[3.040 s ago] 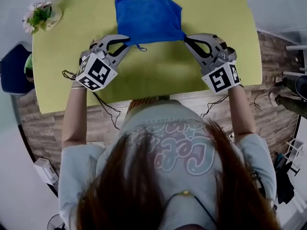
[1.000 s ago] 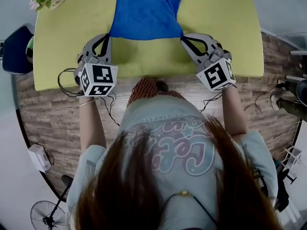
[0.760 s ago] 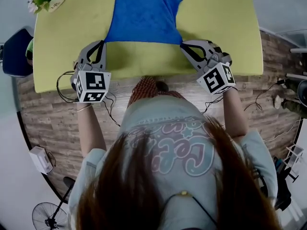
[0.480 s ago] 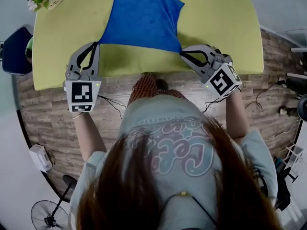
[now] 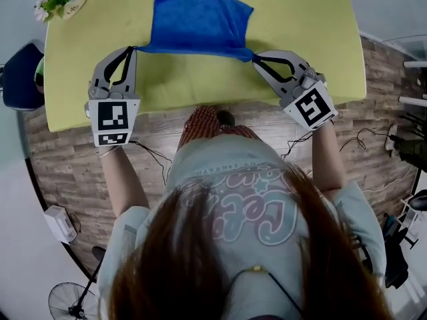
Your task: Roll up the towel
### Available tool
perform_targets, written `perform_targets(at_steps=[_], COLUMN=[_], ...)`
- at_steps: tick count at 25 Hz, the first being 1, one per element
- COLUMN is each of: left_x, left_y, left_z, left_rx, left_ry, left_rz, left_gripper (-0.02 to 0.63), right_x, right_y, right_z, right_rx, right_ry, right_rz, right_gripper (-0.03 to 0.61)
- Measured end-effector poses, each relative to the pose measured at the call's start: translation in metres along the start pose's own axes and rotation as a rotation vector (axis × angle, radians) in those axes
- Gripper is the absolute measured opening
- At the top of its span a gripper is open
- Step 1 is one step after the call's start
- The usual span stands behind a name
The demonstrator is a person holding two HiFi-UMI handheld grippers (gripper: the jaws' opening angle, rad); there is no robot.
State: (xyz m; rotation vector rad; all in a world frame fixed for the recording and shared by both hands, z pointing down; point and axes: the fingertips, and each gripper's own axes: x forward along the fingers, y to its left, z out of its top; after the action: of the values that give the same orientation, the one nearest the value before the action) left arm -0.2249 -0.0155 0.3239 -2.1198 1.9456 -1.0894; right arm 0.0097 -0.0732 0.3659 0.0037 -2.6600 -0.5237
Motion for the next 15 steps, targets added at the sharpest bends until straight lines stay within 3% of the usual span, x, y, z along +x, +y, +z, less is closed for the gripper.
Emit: perform_targets(at_steps=[6,15], left_x=[0.038,0.100], left_y=[0.016,0.033], left_z=[0.003,0.004], left_rx=[0.018,0.058], left_ry=[0.001,0.007], left_rz=[-0.023,-0.099], left_gripper=[0.014,0.014], right_x=[0.013,0.035], right_y=[-0.035,-0.079], right_z=[-0.004,-0.028], right_rx=[0.083,0.163], right_ry=[0.011,0.115], right_rz=[-0.101,-0.214], right_gripper=[0.025,0.025])
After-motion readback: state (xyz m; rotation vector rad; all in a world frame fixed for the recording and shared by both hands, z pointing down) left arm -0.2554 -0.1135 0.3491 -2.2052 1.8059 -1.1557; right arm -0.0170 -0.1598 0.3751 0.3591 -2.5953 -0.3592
